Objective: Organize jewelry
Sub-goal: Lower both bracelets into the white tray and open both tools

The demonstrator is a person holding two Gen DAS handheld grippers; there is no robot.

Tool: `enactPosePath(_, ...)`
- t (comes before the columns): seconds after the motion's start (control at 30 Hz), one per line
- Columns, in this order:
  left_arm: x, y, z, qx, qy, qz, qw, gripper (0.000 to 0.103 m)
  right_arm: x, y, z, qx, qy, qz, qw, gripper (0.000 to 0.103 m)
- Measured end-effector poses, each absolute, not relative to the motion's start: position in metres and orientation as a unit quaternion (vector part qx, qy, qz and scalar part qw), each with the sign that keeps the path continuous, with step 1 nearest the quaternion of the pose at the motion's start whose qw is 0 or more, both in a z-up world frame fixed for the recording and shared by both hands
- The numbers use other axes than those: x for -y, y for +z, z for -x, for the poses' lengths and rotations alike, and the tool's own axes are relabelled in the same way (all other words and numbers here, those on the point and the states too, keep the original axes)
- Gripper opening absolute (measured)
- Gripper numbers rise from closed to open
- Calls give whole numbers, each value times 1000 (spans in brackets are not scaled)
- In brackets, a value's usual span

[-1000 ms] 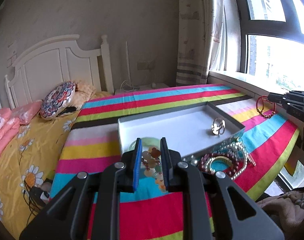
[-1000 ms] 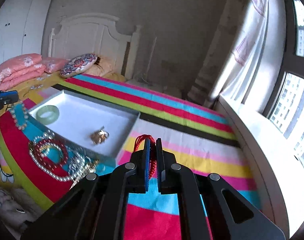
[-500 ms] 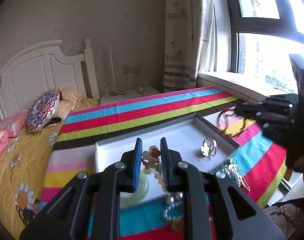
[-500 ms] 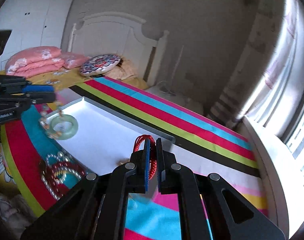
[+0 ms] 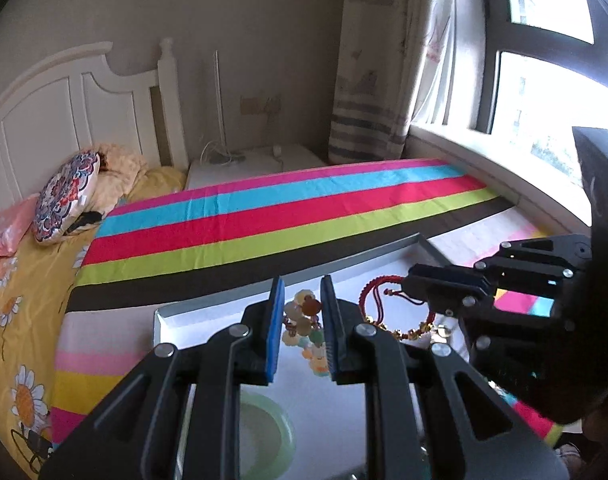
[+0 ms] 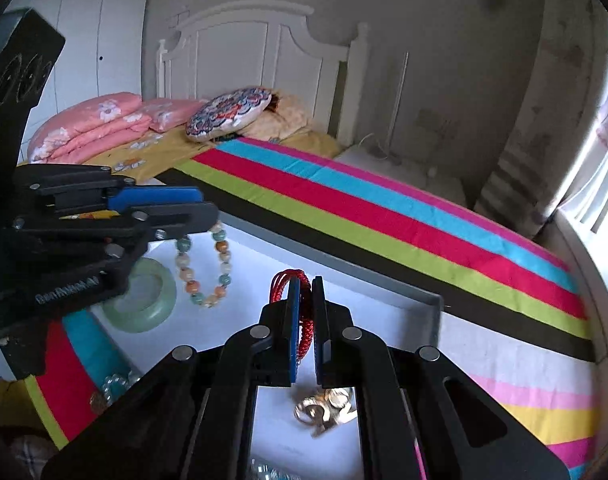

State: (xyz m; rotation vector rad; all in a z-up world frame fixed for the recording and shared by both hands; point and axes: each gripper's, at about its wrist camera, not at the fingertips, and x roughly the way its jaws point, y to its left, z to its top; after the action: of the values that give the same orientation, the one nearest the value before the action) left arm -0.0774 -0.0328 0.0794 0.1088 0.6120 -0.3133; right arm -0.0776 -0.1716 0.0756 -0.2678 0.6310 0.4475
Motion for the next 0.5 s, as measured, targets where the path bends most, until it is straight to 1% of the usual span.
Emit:
enactPosePath(0.2, 32, 55, 54, -325, -117, -62, 937, 18, 160, 64, 61, -317, 190, 148, 917, 5)
enactPosePath(0.27, 27, 50, 51, -335, -106, -58, 934, 19, 162, 60, 56, -320, 176, 153, 918, 7)
enactPosePath(0.3, 24, 47, 51, -338, -101, -54, 934, 19, 163, 58, 54, -323, 171, 153, 918, 10)
enactPosePath(0.33, 21, 46, 51, -340, -95, -52, 934, 21, 164, 57, 54, -325, 168, 152, 918, 22)
enactPosePath(0.37, 19, 46, 51, -342, -92, -49, 934, 31, 165, 56, 54, -324, 168, 150, 919, 40)
enactPosePath(0.4, 17, 46, 53, -341, -89, -46, 935, 47, 166, 56, 56, -321, 166, 147, 921, 50)
enactPosePath(0.43, 15, 47, 54, -337, -84, -44, 937, 55, 166, 56, 58, -316, 164, 144, 923, 67)
enactPosePath(0.47, 13, 49, 58, -328, -78, -42, 941, 66, 168, 57, 59, -312, 164, 143, 925, 68)
enactPosePath(0.5, 12, 50, 60, -324, -75, -41, 942, 69, 167, 57, 61, -309, 165, 144, 926, 68)
